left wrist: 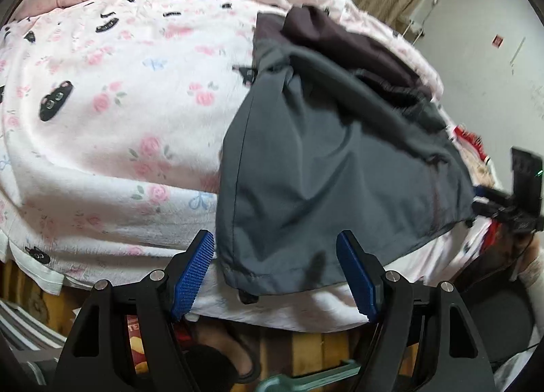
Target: Fold clothes
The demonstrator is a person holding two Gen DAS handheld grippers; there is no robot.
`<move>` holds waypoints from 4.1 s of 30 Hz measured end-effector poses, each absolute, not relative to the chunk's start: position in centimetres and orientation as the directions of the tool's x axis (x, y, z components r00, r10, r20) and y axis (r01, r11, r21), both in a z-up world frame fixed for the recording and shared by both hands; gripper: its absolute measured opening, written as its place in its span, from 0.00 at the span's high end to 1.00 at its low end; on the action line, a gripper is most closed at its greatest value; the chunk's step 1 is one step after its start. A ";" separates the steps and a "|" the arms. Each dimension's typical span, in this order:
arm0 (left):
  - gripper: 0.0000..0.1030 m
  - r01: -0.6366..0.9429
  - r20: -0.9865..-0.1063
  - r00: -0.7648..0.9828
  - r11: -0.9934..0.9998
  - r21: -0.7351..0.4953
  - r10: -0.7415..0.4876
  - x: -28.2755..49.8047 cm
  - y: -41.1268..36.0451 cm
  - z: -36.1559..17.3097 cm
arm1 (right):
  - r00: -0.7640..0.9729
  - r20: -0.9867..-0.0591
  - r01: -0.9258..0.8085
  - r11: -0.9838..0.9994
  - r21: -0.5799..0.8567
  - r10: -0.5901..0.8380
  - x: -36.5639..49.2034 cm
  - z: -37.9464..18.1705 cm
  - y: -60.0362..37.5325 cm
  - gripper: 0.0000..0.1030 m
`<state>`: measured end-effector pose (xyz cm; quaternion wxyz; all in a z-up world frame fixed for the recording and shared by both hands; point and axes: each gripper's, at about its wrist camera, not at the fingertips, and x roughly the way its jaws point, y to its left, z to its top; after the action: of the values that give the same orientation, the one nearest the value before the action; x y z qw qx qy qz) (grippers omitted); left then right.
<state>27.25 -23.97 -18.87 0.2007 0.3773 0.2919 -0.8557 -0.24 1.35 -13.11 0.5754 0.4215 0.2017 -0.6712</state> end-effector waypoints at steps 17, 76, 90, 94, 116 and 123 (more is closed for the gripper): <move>0.37 0.507 -0.759 -0.648 -0.780 -0.366 -0.065 26.3 -23.7 -19.5 | 0.021 -0.798 0.943 -0.254 0.216 -0.602 -0.2 -13.1 1.5 0.14; 0.98 0.473 -0.547 -0.836 -0.565 -0.677 -0.044 31.1 -26.0 -11.4 | 0.363 -0.436 0.681 -0.085 0.727 -0.823 -7.4 -6.1 5.9 0.88; 0.98 0.518 -0.571 -0.820 -0.477 -0.710 -0.040 25.2 -34.3 -7.1 | 0.304 -0.347 0.571 -0.122 0.812 -0.887 -15.0 -3.1 -1.1 0.88; 0.98 0.551 -0.602 -0.797 -0.463 -0.695 -0.045 22.9 -36.7 -6.9 | 0.282 -0.365 0.544 -0.166 0.823 -0.887 -17.2 -3.4 -3.6 0.88; 0.96 0.668 -0.702 -0.711 -0.269 -0.694 0.045 14.9 -47.6 -14.6 | 0.237 -0.649 0.575 -0.434 0.694 -0.723 -26.8 -10.6 -18.8 0.88; 0.65 0.582 -0.586 -0.806 -0.060 -0.811 0.090 17.9 -49.0 -15.9 | 0.245 -0.673 0.588 -0.445 0.676 -0.698 -27.1 -11.7 -19.6 0.88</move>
<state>17.92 -49.02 -15.90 0.1803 0.2543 0.6613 -0.6823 -27.10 -19.58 -11.71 0.5249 0.5889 -0.0468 -0.6128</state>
